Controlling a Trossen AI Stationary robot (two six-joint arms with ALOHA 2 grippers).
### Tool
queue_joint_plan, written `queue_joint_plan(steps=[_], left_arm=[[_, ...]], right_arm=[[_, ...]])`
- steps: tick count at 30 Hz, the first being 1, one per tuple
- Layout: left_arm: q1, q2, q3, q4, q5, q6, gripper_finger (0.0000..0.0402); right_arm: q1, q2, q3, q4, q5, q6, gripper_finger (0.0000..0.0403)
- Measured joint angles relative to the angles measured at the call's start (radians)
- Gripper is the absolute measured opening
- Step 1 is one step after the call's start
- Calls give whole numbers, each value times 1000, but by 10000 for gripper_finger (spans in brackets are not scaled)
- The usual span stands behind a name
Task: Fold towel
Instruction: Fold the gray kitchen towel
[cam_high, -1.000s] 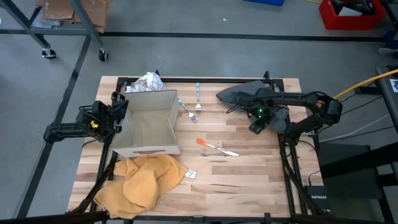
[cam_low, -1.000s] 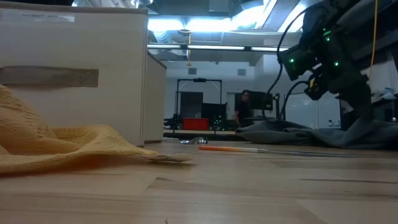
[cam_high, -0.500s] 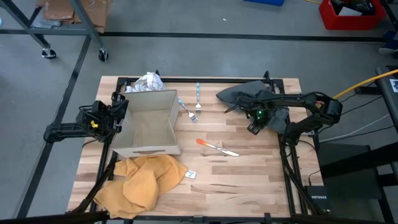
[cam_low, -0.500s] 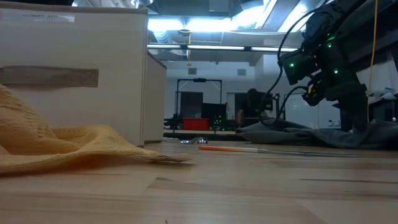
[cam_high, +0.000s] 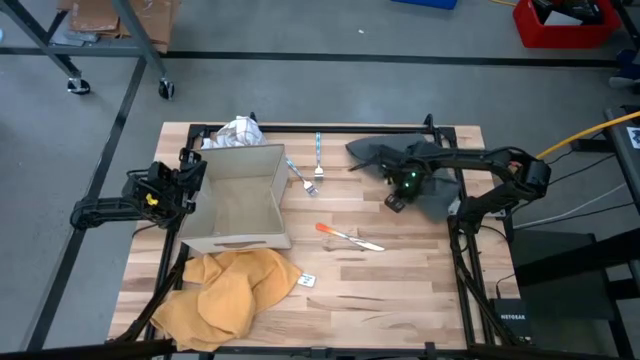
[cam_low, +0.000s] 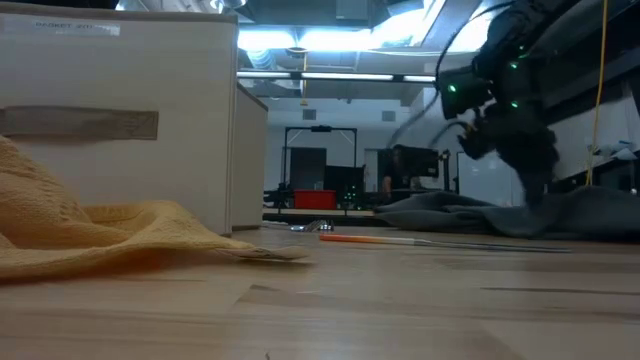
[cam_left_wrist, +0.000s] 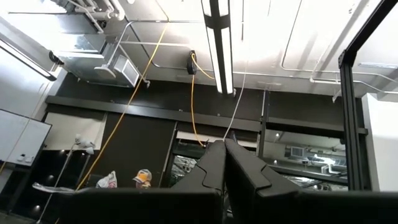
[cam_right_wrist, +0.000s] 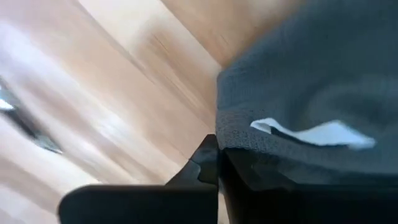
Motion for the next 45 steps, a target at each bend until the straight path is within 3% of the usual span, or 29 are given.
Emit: queue_joint_plan(steps=[8, 15, 26, 34, 40, 45], left_arm=[[0, 0, 0, 0, 0, 0, 0], [0, 0, 0, 0, 0, 0, 0], [0, 0, 0, 18, 36, -95, 0], [-1, 2, 5, 235, 69, -23, 0], [-1, 35, 108, 239, 97, 4, 0], [-1, 209, 266, 242, 170, 68, 0]], right_arm=[[0, 0, 164, 122, -128, -1, 4], [0, 0, 377, 147, -147, -61, 3], [0, 0, 718, 151, 51, -162, 1], [0, 0, 853, 252, 89, -185, 1], [0, 1, 888, 366, 89, -185, 1], [0, 1, 911, 422, 89, -185, 1]])
